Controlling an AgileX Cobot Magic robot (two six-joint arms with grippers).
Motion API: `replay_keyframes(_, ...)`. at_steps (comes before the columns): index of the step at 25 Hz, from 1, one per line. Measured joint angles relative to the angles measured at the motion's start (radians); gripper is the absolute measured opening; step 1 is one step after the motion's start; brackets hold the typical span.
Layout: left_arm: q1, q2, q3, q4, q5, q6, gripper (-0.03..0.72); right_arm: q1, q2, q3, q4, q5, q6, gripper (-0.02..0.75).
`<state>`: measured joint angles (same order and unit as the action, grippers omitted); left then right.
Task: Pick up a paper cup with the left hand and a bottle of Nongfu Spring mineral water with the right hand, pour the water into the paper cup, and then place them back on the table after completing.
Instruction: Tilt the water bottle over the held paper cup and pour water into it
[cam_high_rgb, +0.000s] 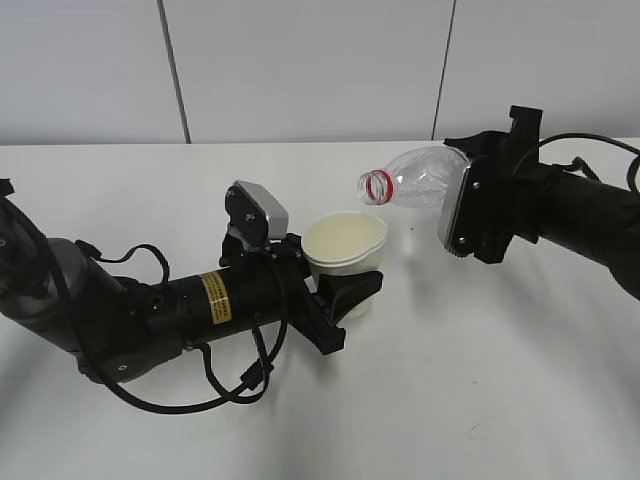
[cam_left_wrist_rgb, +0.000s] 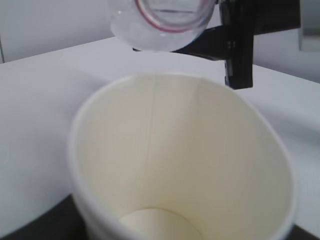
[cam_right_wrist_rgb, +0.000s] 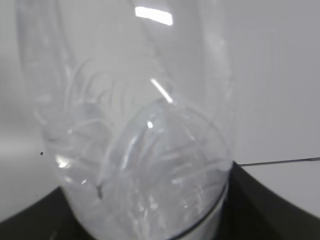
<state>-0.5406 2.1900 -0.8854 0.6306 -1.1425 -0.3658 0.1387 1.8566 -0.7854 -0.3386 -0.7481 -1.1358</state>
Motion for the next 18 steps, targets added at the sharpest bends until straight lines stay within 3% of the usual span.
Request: replay_keyframes(18, 0.0, 0.0, 0.0, 0.0, 0.0, 0.0, 0.381, 0.0, 0.0, -0.008, 0.008, 0.0, -0.098, 0.428)
